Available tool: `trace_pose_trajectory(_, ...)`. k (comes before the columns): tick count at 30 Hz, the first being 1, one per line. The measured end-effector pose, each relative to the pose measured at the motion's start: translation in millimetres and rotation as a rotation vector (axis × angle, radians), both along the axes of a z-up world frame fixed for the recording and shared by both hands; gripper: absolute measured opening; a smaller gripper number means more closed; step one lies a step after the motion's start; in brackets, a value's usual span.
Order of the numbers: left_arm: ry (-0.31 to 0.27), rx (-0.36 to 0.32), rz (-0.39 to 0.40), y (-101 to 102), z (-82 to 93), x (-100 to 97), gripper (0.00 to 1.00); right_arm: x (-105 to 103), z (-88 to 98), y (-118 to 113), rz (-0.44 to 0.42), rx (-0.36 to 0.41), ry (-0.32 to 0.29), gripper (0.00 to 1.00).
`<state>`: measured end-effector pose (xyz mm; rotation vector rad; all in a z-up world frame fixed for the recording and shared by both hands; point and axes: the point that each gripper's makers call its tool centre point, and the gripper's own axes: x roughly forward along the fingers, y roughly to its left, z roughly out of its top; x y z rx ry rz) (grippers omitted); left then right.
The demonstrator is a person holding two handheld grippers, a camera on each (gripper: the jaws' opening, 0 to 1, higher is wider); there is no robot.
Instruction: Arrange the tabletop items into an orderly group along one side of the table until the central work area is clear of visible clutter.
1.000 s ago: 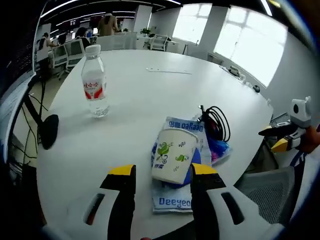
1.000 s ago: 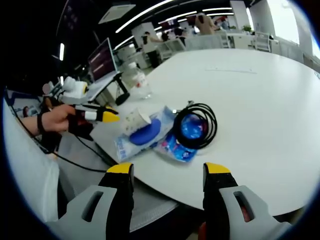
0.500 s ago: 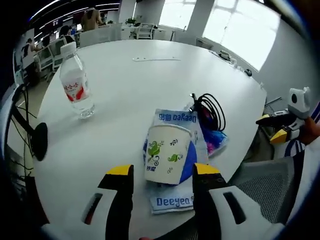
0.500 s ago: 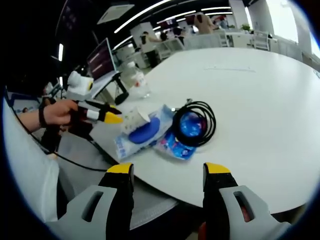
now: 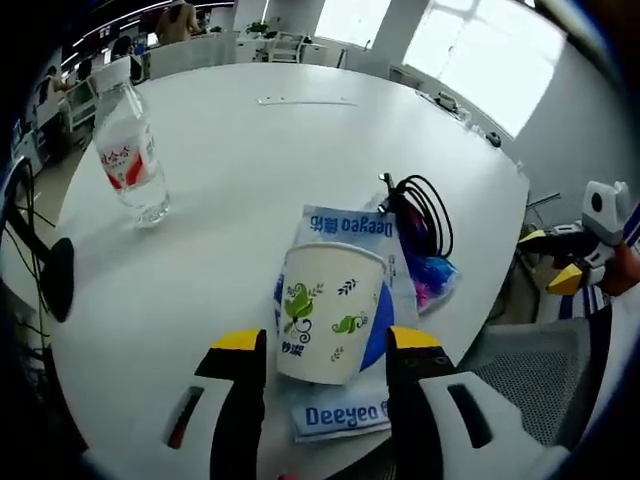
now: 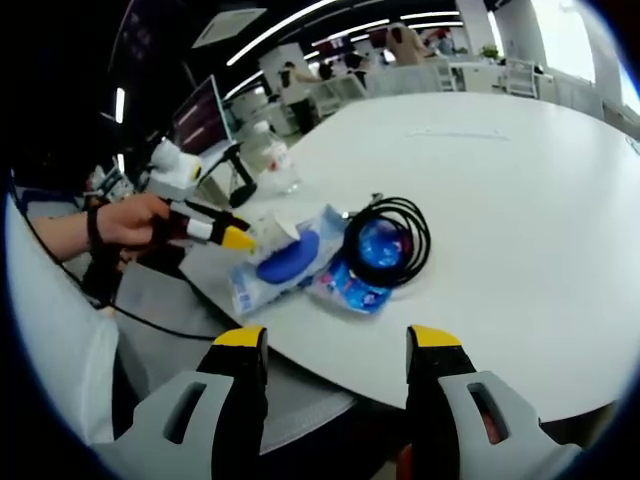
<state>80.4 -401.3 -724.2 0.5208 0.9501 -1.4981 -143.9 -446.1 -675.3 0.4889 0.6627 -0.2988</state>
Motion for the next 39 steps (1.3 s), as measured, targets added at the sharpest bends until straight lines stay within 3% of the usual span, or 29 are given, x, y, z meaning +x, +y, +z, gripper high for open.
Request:
trace_pose_trajectory(9, -0.004, 0.019, -0.021, -3.4, -7.5, -2.5, 0.46, -2.0, 0.4, 0.0, -0.002, -0.001, 0.004, 0.54)
trace_pose_trajectory(15, -0.017, 0.032, -0.036, -0.9, -11.3, -2.8, 0.39, -2.0, -0.7, -0.3, -0.001, 0.000, 0.004, 0.54)
trace_pose_trajectory(20, 0.011, 0.018, -0.021, 0.2, -9.2, -3.4, 0.38, -2.3, -1.3, 0.2, -0.003, 0.002, 0.005, 0.54)
trace_pose_trajectory(39, 0.020, 0.007, 0.013, 24.9, -6.1, -7.2, 0.38, 16.0, -1.4, 8.6, 0.063, 0.003, 0.010, 0.54)
